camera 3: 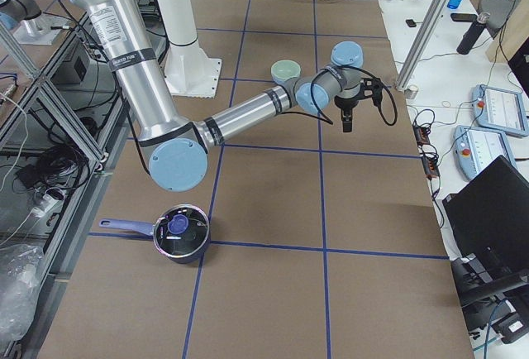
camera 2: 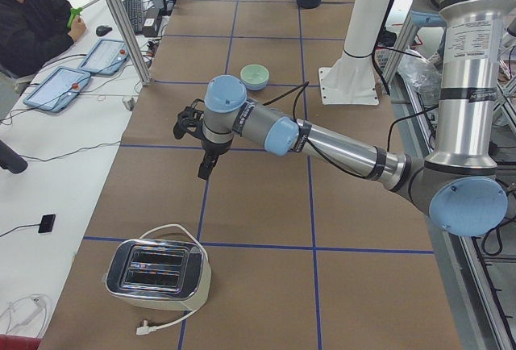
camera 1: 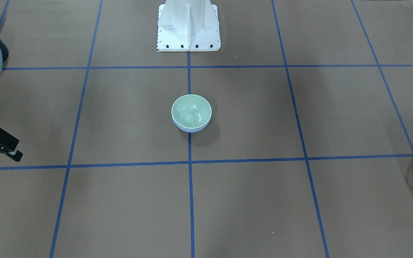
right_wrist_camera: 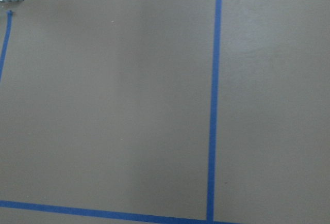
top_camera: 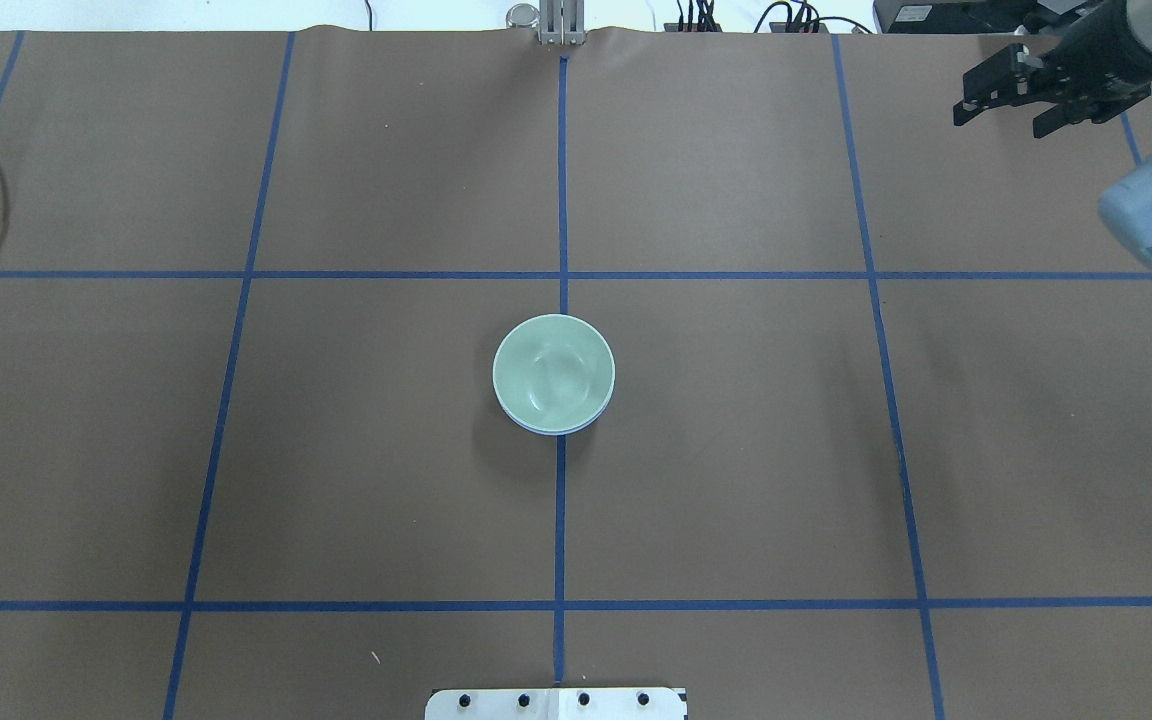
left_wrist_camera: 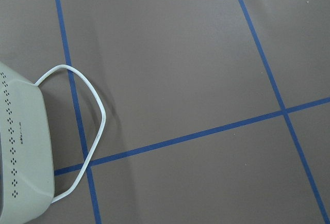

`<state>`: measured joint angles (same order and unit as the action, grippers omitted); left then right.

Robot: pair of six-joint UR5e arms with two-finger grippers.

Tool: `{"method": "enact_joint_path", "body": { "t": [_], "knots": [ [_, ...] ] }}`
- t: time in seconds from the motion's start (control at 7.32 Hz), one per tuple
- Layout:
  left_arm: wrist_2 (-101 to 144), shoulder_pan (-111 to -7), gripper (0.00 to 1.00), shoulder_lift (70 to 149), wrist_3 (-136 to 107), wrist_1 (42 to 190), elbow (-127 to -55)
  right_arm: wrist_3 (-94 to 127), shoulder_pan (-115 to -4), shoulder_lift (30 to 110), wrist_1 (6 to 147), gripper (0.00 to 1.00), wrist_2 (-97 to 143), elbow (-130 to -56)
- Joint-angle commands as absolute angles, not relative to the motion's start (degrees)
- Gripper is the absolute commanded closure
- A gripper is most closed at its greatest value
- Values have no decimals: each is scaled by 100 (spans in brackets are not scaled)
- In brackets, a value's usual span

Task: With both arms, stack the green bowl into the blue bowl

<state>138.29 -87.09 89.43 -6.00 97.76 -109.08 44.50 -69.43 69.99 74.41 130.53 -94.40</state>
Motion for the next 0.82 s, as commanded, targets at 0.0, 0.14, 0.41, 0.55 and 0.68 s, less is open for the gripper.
{"method": "enact_joint_path", "body": {
  "t": [0.0, 0.14, 0.41, 0.55, 0.68],
  "knots": [
    [13825, -8745, 1, 8930, -449, 9773, -10890, 3497, -7346, 7451, 7487, 0, 13148, -9431],
    [13825, -8745, 1, 8895, -413, 9773, -10898, 3115, -7478, 7549, 7654, 0, 13183, -9361],
    [13834, -8763, 1, 8842, -396, 9773, -10898, 2360, -7724, 7873, 7874, 0, 13245, -9360],
    [13851, -8841, 1, 8868, -387, 9747, -10898, 2077, -7943, 7858, 8214, 0, 13341, -9360],
    [14034, -8885, 1, 8859, -274, 9651, -10846, 1639, -8093, 7866, 8496, 0, 13359, -9360]
  ]
}}
